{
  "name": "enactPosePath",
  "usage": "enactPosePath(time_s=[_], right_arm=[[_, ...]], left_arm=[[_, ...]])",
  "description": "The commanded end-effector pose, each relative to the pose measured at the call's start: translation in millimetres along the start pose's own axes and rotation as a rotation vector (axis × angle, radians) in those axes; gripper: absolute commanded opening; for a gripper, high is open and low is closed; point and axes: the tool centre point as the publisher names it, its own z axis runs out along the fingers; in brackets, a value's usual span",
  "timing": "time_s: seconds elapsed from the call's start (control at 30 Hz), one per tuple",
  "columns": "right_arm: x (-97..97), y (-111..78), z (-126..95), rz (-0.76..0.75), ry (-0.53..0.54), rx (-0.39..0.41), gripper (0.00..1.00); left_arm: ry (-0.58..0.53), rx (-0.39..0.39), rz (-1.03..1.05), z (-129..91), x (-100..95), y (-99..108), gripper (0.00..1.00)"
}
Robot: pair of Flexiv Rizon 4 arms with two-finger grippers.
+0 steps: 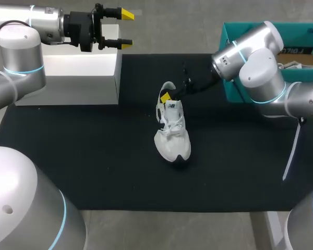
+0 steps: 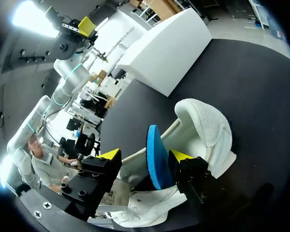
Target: Take the shoe out of the shoebox, open the shoe tongue, remove and reinsert the insole, then place the shoe into the shoebox
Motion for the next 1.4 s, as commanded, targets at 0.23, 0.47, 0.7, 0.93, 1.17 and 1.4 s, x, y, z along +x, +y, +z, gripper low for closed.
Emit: enactPosePath(time_s=[0.23, 0.47, 0.7, 0.93, 1.17, 1.4], right_arm=[[2.4, 2.0, -6.0, 0.009, -0.046, 0.047, 1.0], [5.6, 3.5, -16.0, 0.005, -0.095, 0.069, 1.0], [11.9, 7.3, -17.4, -0.007, -0.107, 0.072, 1.0], [18.5, 6.1, -36.0, 0.022, -0.19, 0.069, 1.0], [20.0, 5.3, -52.5, 0.057, -0.278, 0.092, 1.0], [36.7, 8.5, -62.2, 0.105, -0.312, 0.073, 1.0]], left_arm=[[0.002, 0.0, 0.002, -0.1, 0.1, -0.2, 1.0], [0.002, 0.0, 0.002, -0.1, 0.1, -0.2, 1.0], [0.002, 0.0, 0.002, -0.1, 0.1, -0.2, 1.0], [0.002, 0.0, 0.002, -0.1, 0.1, -0.2, 1.0], [0.002, 0.0, 0.002, -0.1, 0.1, -0.2, 1.0], [0.002, 0.0, 0.002, -0.1, 0.1, -0.2, 1.0]])
